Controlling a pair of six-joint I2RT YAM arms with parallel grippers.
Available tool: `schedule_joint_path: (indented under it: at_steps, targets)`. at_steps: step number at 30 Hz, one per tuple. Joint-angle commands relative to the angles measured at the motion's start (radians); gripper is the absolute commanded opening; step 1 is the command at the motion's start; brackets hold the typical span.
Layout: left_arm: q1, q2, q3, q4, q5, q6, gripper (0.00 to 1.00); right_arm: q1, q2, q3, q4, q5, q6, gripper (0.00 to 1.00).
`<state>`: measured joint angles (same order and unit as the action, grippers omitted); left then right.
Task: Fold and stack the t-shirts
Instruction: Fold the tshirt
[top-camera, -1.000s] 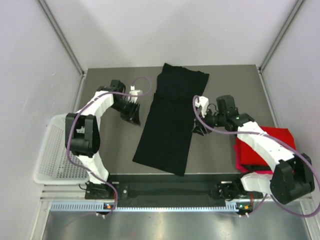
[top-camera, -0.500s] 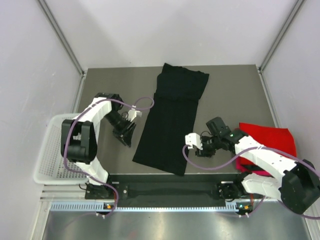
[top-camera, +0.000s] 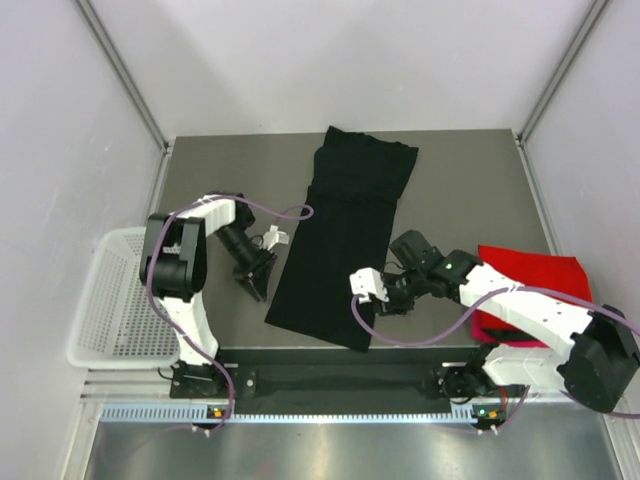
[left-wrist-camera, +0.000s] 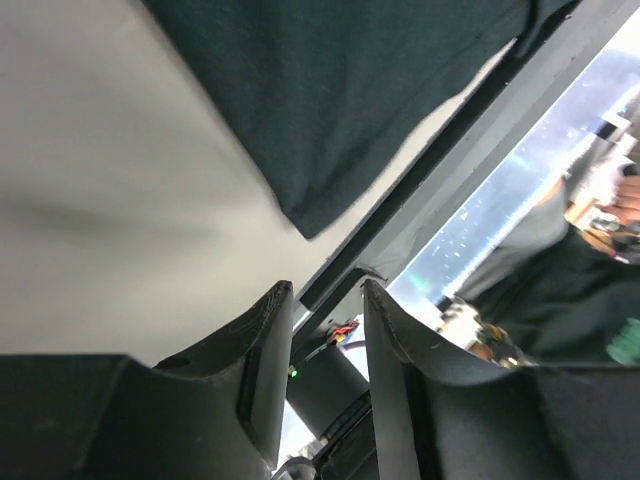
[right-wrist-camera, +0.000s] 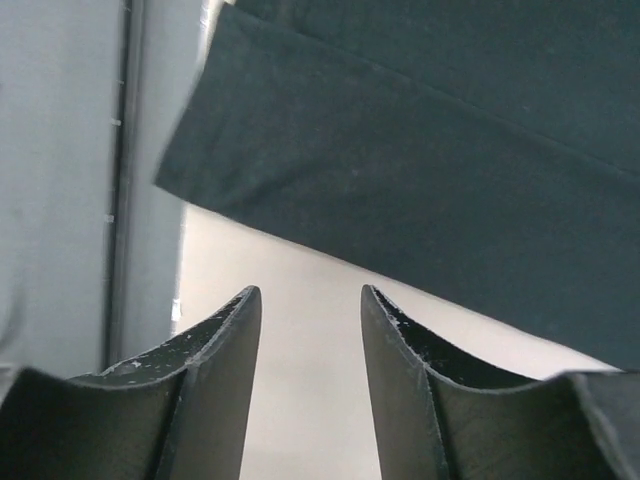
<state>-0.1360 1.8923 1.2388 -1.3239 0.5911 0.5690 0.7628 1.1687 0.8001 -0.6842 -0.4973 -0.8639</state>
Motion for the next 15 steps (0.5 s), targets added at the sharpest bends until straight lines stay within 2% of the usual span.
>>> schedule_joint_path:
  at_steps: [1, 4, 9, 12, 15]
  targets:
    - [0.001, 0.065, -0.021, -0.034, 0.042, 0.028, 0.39, 0.049, 0.003, -0.022, 0.081, 0.106, -0.018, 0.45]
    - [0.001, 0.074, -0.029, 0.018, 0.041, -0.001, 0.39, 0.108, 0.017, -0.085, 0.199, 0.176, -0.030, 0.43]
    - [-0.001, 0.119, -0.025, 0.057, 0.077, -0.038, 0.41, 0.154, 0.035, -0.156, 0.274, 0.192, -0.115, 0.41]
    - [-0.005, 0.131, -0.012, 0.058, 0.105, -0.052, 0.42, 0.171, 0.043, -0.177, 0.305, 0.175, -0.141, 0.48]
    - [-0.007, 0.104, -0.013, 0.090, 0.096, -0.076, 0.42, 0.176, 0.031, -0.151, 0.301, 0.160, -0.104, 0.48]
